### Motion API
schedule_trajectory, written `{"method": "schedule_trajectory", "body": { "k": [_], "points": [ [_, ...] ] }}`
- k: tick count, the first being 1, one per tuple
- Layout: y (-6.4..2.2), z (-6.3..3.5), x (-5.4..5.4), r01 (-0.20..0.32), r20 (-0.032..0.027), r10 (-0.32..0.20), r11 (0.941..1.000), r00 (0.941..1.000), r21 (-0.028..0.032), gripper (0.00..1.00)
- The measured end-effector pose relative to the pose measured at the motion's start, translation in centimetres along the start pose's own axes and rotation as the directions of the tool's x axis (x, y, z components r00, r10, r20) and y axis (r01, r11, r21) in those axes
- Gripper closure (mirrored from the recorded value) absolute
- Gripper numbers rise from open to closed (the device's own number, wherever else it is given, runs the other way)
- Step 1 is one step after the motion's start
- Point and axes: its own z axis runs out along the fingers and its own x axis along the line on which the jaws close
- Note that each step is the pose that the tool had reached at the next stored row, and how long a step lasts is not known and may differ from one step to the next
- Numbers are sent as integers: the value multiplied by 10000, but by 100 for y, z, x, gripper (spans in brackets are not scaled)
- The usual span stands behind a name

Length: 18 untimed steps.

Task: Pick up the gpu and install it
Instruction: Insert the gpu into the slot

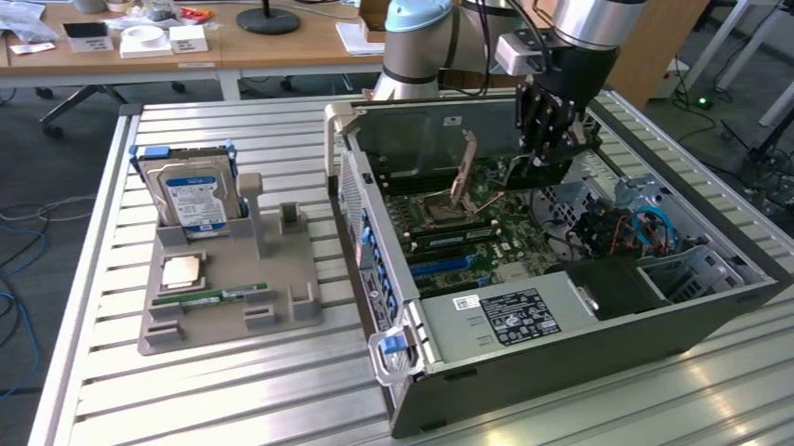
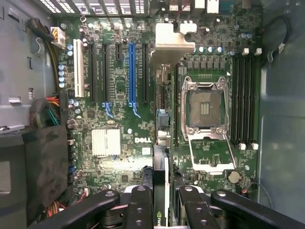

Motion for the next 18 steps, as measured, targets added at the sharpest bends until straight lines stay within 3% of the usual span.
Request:
{"method": "schedule_trajectory", "body": {
  "k": [18],
  "points": [
    [150, 4, 89, 10, 16, -10, 10000, 10000, 52, 74]
  ]
}}
